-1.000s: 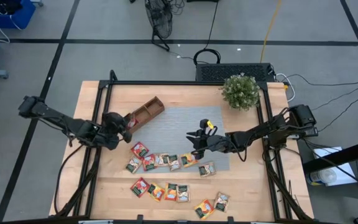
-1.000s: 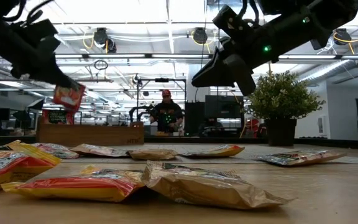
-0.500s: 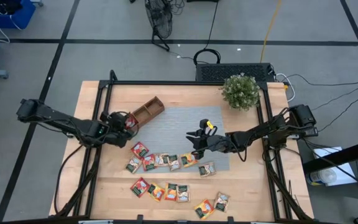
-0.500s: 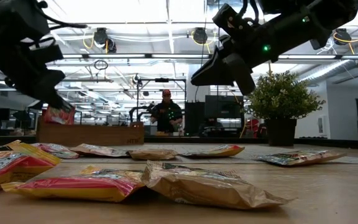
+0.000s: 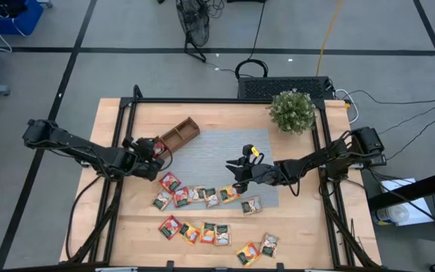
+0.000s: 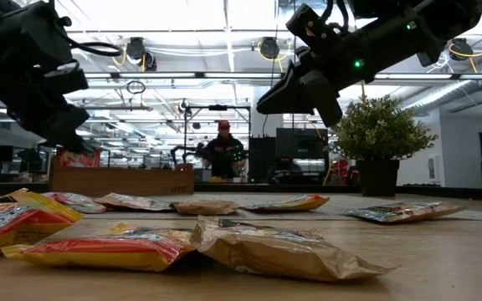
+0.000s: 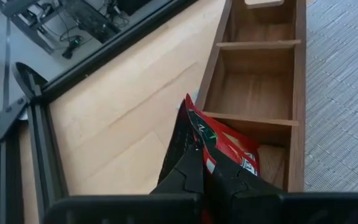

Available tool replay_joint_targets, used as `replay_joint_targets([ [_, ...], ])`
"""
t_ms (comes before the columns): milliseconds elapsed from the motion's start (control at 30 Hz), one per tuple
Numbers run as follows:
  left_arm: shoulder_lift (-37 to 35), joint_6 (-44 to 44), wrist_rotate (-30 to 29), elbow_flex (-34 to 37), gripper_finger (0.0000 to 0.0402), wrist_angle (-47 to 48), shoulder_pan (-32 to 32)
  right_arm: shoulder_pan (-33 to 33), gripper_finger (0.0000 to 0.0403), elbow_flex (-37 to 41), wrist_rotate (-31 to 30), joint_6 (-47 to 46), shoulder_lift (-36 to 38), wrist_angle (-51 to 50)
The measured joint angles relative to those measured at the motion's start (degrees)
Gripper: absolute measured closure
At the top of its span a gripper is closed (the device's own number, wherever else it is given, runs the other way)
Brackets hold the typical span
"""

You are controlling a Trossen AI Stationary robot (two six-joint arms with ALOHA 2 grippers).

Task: Pick & Place Tea
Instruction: Put the red tea bag into the left section of the wooden organizer

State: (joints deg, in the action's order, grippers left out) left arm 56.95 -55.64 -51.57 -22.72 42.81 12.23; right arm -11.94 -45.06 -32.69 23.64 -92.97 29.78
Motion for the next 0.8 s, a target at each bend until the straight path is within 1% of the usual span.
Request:
replay_joint_targets([
  [100, 0.0, -0.5, 0.1, 0.0, 0.0393, 0.0, 0.0, 0.0, 0.0344, 0.0, 0.0, 0.0, 0.0, 0.0],
  [200, 0.0, -1.3, 0.0, 0.0, 0.0372, 0.0, 0.0, 0.0, 0.0344, 0.0, 0.0, -0.2, 0.0, 0.0],
  [467, 0.0, -2.4, 0.6, 0.0, 0.0266, 0.0, 0.0, 0.0, 0.0344, 0.0, 0.0, -0.4, 0.0, 0.0],
  [567, 0.0, -1.3, 1.6, -0.5, 0.0240, 0.2, 0.0, 0.0, 0.0344, 0.0, 0.0, -0.4, 0.0, 0.0],
  [667, 0.0, -0.2, 2.2, -2.0, 0.0227, 0.5, 0.0, 0.0, 0.0344, 0.0, 0.0, -0.4, 0.0, 0.0],
  [800, 0.0, 4.0, 2.6, -6.0, 0.0225, 0.8, 0.0, 0.0, 0.0344, 0.0, 0.0, -0.4, 0.0, 0.0],
])
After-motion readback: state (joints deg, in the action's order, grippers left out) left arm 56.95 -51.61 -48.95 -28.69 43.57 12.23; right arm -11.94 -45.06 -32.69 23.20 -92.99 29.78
